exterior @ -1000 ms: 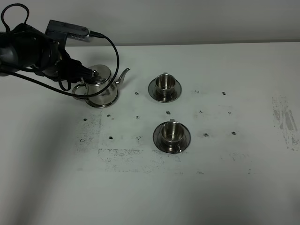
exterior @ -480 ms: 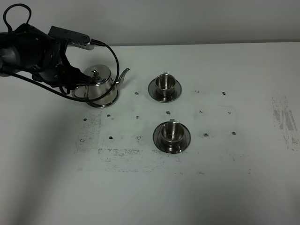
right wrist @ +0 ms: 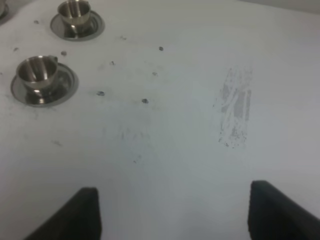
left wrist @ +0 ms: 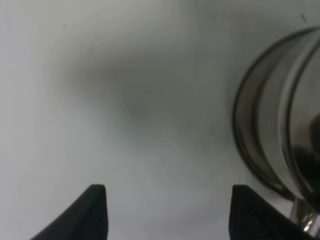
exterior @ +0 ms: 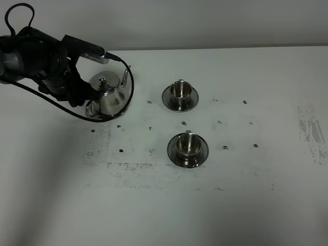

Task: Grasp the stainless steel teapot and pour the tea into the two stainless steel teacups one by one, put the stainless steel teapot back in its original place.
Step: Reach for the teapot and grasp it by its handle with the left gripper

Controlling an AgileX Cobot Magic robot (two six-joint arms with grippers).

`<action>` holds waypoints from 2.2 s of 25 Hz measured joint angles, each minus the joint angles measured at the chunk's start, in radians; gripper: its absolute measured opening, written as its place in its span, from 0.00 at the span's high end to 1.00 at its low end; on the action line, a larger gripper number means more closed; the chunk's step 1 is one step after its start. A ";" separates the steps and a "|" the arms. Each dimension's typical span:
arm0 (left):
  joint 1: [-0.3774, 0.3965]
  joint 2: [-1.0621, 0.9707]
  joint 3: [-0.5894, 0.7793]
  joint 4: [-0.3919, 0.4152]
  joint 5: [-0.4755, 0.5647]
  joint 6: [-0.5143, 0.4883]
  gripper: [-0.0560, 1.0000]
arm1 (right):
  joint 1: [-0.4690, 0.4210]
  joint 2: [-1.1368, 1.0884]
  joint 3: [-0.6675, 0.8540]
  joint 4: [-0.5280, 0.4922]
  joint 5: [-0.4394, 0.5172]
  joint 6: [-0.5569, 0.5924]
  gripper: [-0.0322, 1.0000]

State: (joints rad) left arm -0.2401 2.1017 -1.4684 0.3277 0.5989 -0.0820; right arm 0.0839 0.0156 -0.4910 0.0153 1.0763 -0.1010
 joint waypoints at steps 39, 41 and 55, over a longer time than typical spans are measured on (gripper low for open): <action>-0.119 -0.424 0.121 -0.266 0.375 0.184 0.52 | 0.000 0.000 0.000 0.000 -0.001 0.000 0.40; -0.114 -0.424 0.121 -0.266 0.368 0.211 0.52 | 0.000 0.000 0.000 0.000 -0.001 0.000 0.40; -0.073 -0.315 0.121 -0.265 0.345 0.283 0.44 | 0.000 0.000 0.000 0.000 -0.001 0.000 0.40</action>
State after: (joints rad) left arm -0.3135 1.7865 -1.3475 0.0622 0.9442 0.2011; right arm 0.0839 0.0156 -0.4910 0.0153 1.0755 -0.1010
